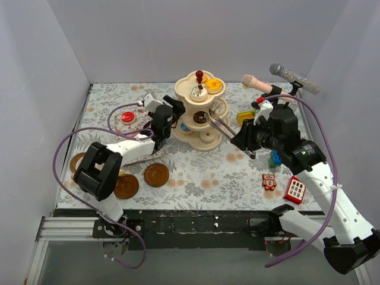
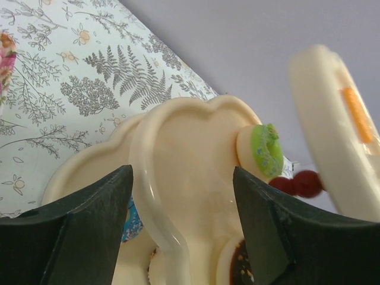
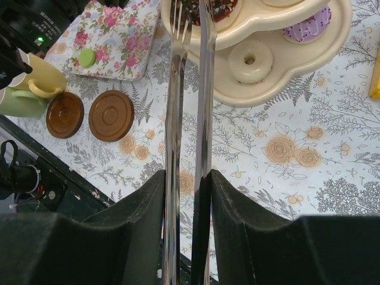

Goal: Serve the afternoon tea
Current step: Adjust the desert table at the center of the board.

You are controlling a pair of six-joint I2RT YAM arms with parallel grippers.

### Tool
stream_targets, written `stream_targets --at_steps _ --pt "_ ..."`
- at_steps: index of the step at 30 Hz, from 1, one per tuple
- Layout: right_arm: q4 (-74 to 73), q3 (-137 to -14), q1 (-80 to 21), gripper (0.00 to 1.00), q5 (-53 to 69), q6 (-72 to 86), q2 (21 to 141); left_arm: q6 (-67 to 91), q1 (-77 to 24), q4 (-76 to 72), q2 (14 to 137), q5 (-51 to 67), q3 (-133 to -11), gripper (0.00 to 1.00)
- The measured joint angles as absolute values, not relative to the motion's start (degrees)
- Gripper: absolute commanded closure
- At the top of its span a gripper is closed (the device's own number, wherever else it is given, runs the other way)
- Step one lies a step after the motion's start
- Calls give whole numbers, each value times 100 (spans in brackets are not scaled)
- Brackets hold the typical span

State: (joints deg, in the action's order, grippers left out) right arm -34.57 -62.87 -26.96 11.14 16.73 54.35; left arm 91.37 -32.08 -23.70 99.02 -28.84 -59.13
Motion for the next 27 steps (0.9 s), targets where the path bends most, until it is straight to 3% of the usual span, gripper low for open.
stream_targets --at_steps 13,17,21,27 --pt "-3433 -6233 -2696 59 1653 1684 5369 8495 -2600 -2349 8409 -2475 -5299 23" --pt "-3382 -6233 -2792 60 1811 1702 5487 8348 -1850 -1933 8060 -1951 -5284 14" --pt "-3227 -6248 -3391 60 1717 1780 5747 7975 -978 -1273 7843 -1339 -5358 2" --pt "-2886 -6318 -4331 61 1428 1942 6359 7015 -506 -464 7594 -1138 -5459 2"
